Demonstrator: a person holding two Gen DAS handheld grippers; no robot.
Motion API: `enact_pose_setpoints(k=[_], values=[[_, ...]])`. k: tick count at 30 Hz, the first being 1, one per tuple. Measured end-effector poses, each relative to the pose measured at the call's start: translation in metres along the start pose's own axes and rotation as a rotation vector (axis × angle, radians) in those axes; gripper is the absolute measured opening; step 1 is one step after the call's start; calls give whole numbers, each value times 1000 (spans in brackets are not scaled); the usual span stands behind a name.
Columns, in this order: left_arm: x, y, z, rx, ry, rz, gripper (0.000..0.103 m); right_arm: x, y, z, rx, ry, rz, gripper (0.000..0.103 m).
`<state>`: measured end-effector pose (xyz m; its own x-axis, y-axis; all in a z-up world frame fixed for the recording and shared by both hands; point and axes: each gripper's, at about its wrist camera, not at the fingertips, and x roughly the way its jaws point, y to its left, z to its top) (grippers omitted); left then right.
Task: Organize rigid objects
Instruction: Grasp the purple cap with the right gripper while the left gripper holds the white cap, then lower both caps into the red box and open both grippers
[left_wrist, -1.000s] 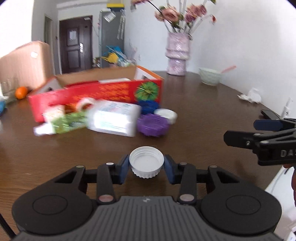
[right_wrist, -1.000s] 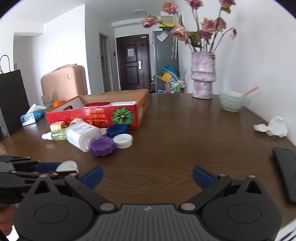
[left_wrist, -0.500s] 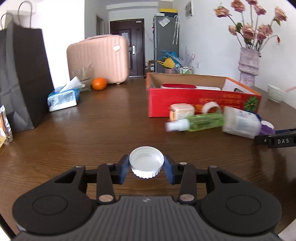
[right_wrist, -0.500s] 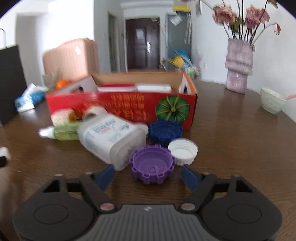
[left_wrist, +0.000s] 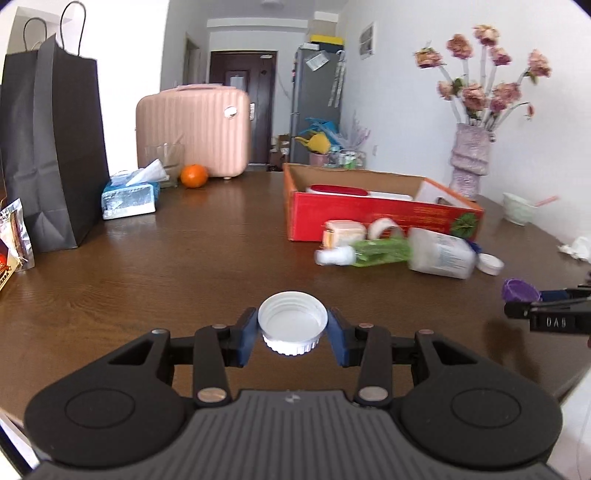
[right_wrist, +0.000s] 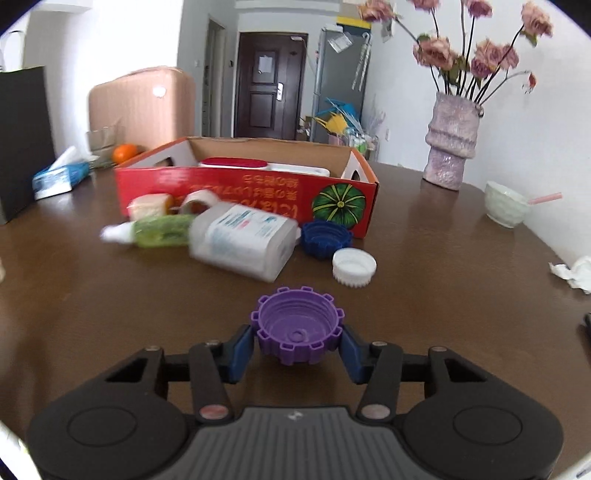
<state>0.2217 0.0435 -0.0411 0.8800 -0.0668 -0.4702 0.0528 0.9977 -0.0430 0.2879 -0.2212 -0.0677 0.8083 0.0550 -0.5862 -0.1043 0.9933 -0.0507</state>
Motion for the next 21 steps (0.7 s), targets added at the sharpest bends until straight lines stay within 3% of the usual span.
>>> enact_pose_setpoints(k=[7,12,21], values=[[-57,-42,-16,72,-79,-68,41,-95,-6,-43,27,-119,26,50],[-87,-74,-34,122,-89,-113,41,-150,-11,-67,21,-206,48,50],[-124,-89,-38,138,-158,-98,41,-188,-19,-84,44,-271,82,50]])
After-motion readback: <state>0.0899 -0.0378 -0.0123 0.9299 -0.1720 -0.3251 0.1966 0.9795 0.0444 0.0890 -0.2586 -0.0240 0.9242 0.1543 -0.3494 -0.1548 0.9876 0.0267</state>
